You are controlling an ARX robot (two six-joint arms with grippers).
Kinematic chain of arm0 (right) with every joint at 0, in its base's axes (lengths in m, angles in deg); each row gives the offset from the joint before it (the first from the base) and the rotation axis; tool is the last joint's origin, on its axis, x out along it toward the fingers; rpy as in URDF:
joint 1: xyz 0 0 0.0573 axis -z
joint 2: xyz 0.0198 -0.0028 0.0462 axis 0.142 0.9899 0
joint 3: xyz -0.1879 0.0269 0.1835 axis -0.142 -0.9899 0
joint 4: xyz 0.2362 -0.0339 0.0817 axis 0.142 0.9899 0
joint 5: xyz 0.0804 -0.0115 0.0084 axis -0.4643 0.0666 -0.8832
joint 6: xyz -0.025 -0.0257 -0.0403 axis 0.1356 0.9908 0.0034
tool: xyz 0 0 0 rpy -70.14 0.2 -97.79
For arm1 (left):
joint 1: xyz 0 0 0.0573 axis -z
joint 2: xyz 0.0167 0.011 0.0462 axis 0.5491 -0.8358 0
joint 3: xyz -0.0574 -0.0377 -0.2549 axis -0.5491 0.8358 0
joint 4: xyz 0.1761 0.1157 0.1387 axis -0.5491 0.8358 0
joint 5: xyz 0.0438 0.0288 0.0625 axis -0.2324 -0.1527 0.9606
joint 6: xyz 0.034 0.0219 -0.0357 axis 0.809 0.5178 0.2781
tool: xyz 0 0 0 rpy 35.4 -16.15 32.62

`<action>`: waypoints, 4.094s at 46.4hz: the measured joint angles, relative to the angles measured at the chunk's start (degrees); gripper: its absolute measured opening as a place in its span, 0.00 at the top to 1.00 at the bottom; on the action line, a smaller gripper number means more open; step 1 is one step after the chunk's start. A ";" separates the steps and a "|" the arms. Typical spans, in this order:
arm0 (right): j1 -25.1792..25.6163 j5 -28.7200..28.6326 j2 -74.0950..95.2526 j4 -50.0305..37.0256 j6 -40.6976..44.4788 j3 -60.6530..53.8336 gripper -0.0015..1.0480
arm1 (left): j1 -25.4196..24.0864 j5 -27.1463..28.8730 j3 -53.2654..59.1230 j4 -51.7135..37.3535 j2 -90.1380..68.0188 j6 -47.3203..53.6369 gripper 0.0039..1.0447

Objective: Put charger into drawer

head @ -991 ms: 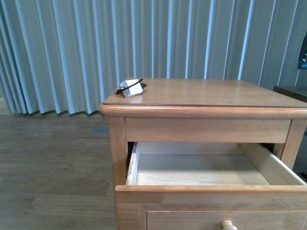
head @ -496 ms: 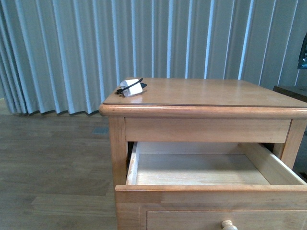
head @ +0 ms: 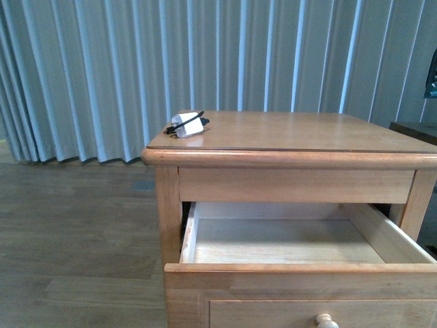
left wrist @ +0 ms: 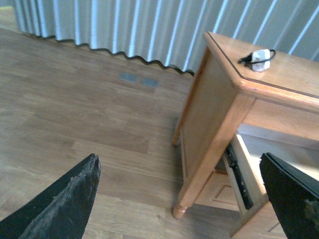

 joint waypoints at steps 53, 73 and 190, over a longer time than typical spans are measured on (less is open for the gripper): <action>0.00 0.00 0.00 0.00 0.00 0.00 0.08 | 6.91 -17.53 -78.90 14.91 -77.13 8.46 0.06; 0.00 0.00 0.00 0.00 0.02 0.00 0.08 | 7.80 -19.12 -95.38 18.95 -89.22 7.91 0.06; 0.00 0.00 0.00 0.00 0.00 0.00 0.08 | 20.94 -17.22 -60.96 0.09 -74.71 7.17 0.06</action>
